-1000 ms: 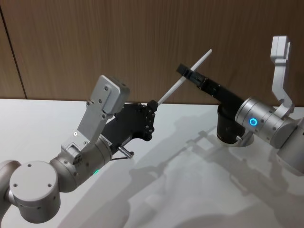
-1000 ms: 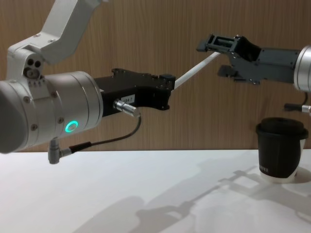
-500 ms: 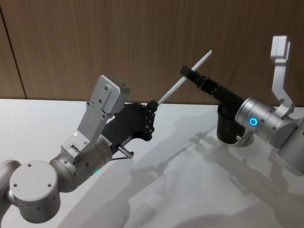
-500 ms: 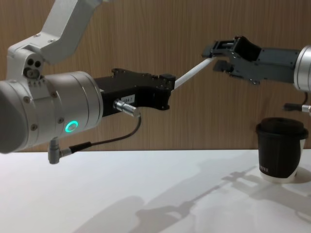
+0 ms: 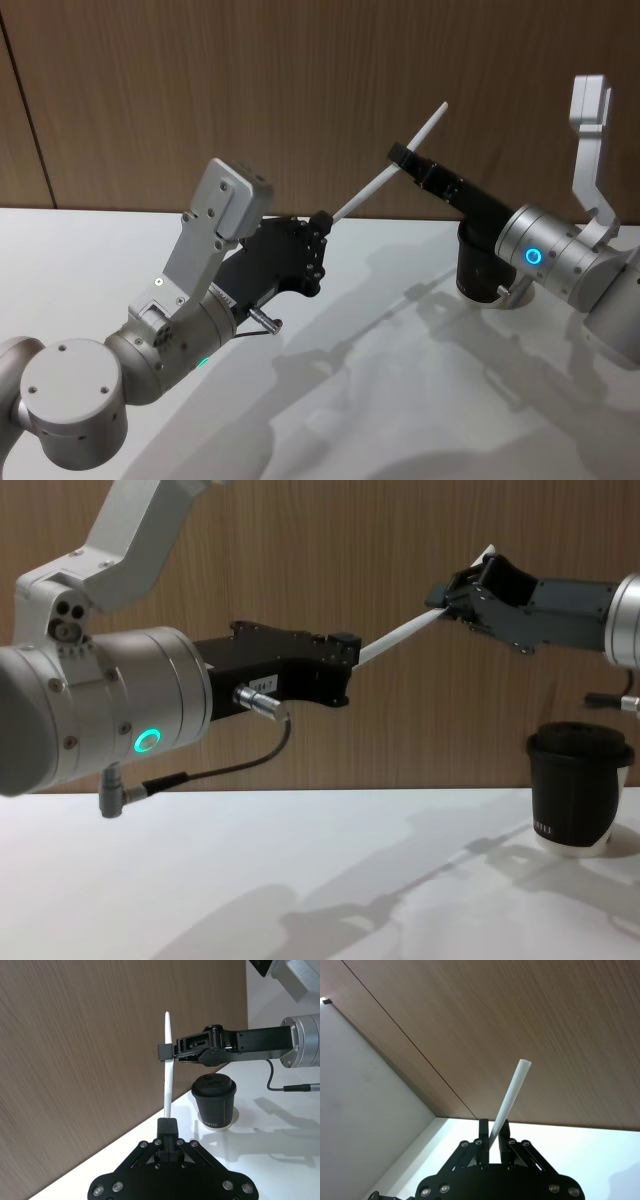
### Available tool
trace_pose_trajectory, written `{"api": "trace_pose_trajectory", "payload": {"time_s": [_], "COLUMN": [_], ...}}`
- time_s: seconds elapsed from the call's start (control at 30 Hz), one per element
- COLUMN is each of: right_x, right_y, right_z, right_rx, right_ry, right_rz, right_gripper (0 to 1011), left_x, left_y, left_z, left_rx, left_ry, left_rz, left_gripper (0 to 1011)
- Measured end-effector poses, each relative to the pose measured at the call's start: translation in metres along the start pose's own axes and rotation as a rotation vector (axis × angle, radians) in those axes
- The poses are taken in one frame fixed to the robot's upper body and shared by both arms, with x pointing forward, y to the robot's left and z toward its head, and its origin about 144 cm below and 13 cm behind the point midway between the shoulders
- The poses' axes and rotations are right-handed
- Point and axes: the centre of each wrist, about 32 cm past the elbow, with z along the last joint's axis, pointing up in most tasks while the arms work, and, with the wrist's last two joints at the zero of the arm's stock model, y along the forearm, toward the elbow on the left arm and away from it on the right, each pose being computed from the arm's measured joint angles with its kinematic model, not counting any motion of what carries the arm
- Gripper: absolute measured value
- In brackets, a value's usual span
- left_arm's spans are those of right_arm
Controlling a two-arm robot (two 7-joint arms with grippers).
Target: Pick up the straw with one hand, pass it to the other hand, and insert it into the cup.
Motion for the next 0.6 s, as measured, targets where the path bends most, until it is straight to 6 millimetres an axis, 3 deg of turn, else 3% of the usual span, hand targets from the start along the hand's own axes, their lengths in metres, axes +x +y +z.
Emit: {"api": "trace_pose_trajectory", "payload": {"time_s": [0.27, 0.47, 0.6], "right_x": [-0.0001, 0.0000, -0.0015], "right_y": [0.0000, 0.0000, -0.0008], "right_z": [-0.0001, 0.0000, -0.0009], "right_rx": [0.000, 0.000, 0.002], "right_ry": [0.000, 0.000, -0.002], "right_rz": [0.000, 0.000, 0.001], "right_gripper": [18, 4, 4], "left_x": [0.0000, 0.0000, 0.0000], "left_y": [0.0000, 0.0000, 0.0000], "left_z": [0.0000, 0.0000, 0.0000], "left_rx": [0.000, 0.000, 0.000], "left_ry": [0.000, 0.000, 0.000], "left_rz": [0.000, 0.000, 0.000], "left_gripper": [0, 5, 94]}}
